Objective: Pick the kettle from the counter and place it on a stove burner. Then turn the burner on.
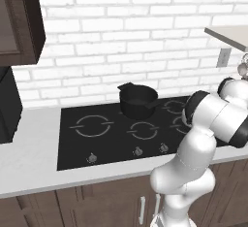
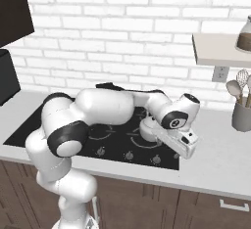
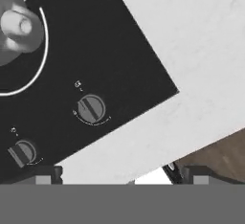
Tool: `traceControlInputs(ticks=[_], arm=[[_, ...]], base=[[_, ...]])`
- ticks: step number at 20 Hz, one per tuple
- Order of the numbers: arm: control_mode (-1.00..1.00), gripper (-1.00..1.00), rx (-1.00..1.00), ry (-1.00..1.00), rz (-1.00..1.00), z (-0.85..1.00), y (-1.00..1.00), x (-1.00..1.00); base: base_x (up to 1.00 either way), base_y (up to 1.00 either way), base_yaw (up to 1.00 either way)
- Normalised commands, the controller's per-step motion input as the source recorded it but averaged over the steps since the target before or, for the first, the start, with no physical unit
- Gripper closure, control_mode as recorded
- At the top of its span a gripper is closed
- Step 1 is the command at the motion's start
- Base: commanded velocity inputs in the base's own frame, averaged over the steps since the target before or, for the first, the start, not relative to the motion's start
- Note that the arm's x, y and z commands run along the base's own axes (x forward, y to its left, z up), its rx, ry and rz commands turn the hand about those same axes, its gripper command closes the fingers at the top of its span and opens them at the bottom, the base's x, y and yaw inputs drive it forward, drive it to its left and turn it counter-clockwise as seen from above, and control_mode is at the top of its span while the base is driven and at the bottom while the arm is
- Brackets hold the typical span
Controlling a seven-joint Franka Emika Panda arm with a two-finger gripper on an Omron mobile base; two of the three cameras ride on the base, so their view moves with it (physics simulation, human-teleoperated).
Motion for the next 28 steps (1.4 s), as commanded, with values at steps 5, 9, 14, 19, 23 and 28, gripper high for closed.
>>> traceControlInputs(ticks=[5,9,14,19,23,28], arm=[[-1.00,-1.00,-0.04,-0.01,0.47,-0.41,0.42,0.10],[-1.00,-1.00,0.00,-0.02,0.20,-0.40,0.05,0.04],[-1.00,-1.00,0.00,-0.05,0.08,-0.21,0.00,0.05],[-1.00,-1.00,0.00,-0.08,0.00,-0.13,0.00,0.33],[-1.00,-1.00,0.00,-0.02,0.00,-0.13,0.00,0.20],[-1.00,-1.00,0.00,0.00,0.00,-0.24,0.00,0.17]], base=[[0.00,0.00,0.00],[0.00,0.00,0.00],[0.00,0.00,0.00],[0.00,0.00,0.00],[0.00,0.00,0.00],[0.00,0.00,0.00]])
